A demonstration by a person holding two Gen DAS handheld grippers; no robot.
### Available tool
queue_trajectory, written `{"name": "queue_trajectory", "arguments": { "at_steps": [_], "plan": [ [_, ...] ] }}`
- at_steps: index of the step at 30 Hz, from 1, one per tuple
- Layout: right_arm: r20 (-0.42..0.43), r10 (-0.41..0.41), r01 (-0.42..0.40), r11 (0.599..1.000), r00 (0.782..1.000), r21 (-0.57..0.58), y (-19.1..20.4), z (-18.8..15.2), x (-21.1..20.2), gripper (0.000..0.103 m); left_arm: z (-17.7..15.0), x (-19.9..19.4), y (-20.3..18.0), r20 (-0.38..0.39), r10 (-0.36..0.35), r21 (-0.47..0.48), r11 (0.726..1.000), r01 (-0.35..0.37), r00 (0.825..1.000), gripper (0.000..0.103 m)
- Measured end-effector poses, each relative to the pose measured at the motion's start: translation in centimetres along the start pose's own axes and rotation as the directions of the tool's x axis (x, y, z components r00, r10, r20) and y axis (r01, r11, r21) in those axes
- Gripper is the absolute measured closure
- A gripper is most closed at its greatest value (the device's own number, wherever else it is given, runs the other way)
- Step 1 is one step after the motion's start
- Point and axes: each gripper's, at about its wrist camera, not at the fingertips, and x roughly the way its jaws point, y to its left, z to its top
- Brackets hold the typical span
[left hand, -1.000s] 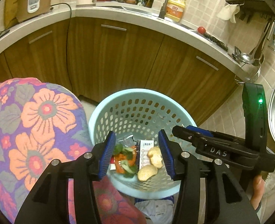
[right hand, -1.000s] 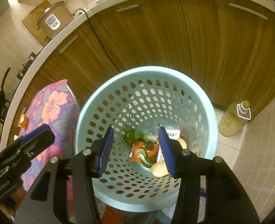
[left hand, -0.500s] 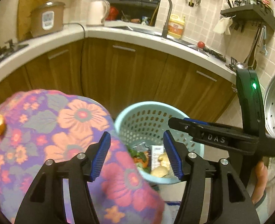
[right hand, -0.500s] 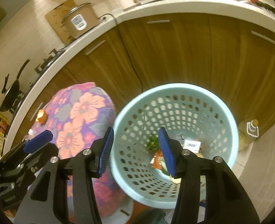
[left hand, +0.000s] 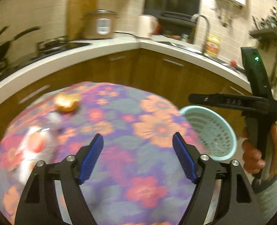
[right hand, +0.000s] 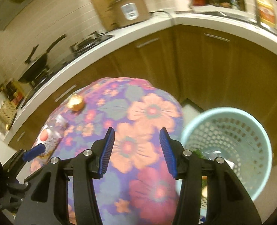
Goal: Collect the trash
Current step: 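Move both tools back toward the juice bottle and remaining peel, then grasp the white juice bottle with the left tool while the right tool grasps the last orange peel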
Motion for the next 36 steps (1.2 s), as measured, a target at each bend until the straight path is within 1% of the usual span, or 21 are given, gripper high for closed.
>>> {"name": "queue_trajectory", "arguments": {
  "at_steps": [2, 4, 7, 9, 12, 13, 14, 16, 17, 21, 23, 24, 26, 29, 31, 34, 36],
  "plan": [
    [-0.004, 0.007, -0.007, 0.999, 1.0, -0.051, 2.4, 0.6, 1.0, 0.056, -0.5, -1.5, 2.8, 0.017, 0.061, -0.024, 0.998, -0.061, 0.998, 0.025],
    [-0.014, 0.018, -0.019, 0.996, 1.0, -0.089, 4.6, 1.0, 2.3, 0.053, -0.9, -2.6, 4.9, 0.027, 0.099, -0.045, 0.994, -0.098, 0.995, 0.023],
    [-0.038, 0.043, -0.048, 0.991, 0.998, -0.127, 7.4, 1.7, 4.6, 0.053, -1.4, -4.3, 8.5, 0.036, 0.149, -0.085, 0.986, -0.146, 0.988, 0.019],
    [-0.054, 0.066, -0.073, 0.987, 0.996, -0.145, 9.4, 2.1, 6.3, 0.053, -1.7, -5.0, 10.4, 0.034, 0.162, -0.1, 0.982, -0.158, 0.986, 0.018],
    [-0.052, 0.07, -0.078, 0.981, 0.996, -0.176, 11.4, 2.5, 8.1, 0.053, -2.0, -5.4, 12.9, 0.026, 0.177, -0.111, 0.979, -0.173, 0.984, 0.017],
    [-0.051, 0.072, -0.081, 0.979, 0.996, -0.189, 12.2, 2.7, 8.8, 0.053, -2.2, -5.4, 13.6, 0.018, 0.173, -0.115, 0.979, -0.17, 0.985, 0.016],
    [-0.052, 0.076, -0.085, 0.977, 0.996, -0.197, 12.9, 2.8, 9.5, 0.052, -2.3, -5.0, 14.4, 0.0, 0.154, -0.117, 0.981, -0.153, 0.988, 0.015],
    [-0.045, 0.071, -0.079, 0.974, 0.996, -0.21, 14.0, 3.1, 11.0, 0.045, -2.3, -3.9, 15.3, -0.03, 0.12, -0.116, 0.986, -0.123, 0.992, 0.015],
    [-0.043, 0.07, -0.077, 0.974, 0.997, -0.215, 14.6, 3.2, 11.7, 0.043, -2.5, -3.4, 15.7, -0.045, 0.114, -0.116, 0.986, -0.119, 0.992, 0.015],
    [-0.055, 0.059, -0.071, 0.97, 0.997, -0.233, 16.0, 3.8, 14.7, 0.035, -3.0, -1.2, 16.1, -0.093, 0.118, -0.1, 0.987, -0.127, 0.989, 0.015],
    [-0.062, 0.053, -0.066, 0.971, 0.997, -0.232, 16.5, 4.0, 16.0, 0.031, -3.2, -0.6, 16.0, -0.101, 0.11, -0.097, 0.988, -0.12, 0.989, 0.016],
    [-0.067, 0.055, -0.068, 0.972, 0.996, -0.227, 16.6, 4.1, 16.7, 0.029, -3.3, -0.2, 15.9, -0.101, 0.102, -0.094, 0.989, -0.111, 0.99, 0.017],
    [-0.079, 0.058, -0.074, 0.974, 0.995, -0.216, 16.9, 4.3, 18.1, 0.027, -3.3, 0.2, 15.8, -0.098, 0.109, -0.086, 0.989, -0.118, 0.989, 0.02],
    [-0.095, 0.059, -0.077, 0.976, 0.994, -0.205, 17.3, 4.3, 20.0, 0.024, -3.5, 0.9, 15.8, -0.111, 0.146, -0.068, 0.986, -0.154, 0.983, 0.026],
    [-0.107, 0.059, -0.08, 0.977, 0.992, -0.198, 17.6, 4.3, 21.2, 0.023, -3.7, 1.4, 16.1, -0.113, 0.162, -0.073, 0.983, -0.171, 0.98, 0.035],
    [-0.127, 0.036, -0.062, 0.976, 0.991, -0.209, 18.2, 4.1, 22.6, 0.022, -3.9, 1.5, 16.6, -0.106, 0.152, -0.1, 0.982, -0.162, 0.983, 0.036],
    [-0.124, 0.031, -0.059, 0.972, 0.992, -0.227, 18.8, 4.2, 23.0, 0.022, -4.0, 1.3, 16.4, -0.093, 0.166, -0.092, 0.98, -0.174, 0.982, 0.038]
  ]
}}
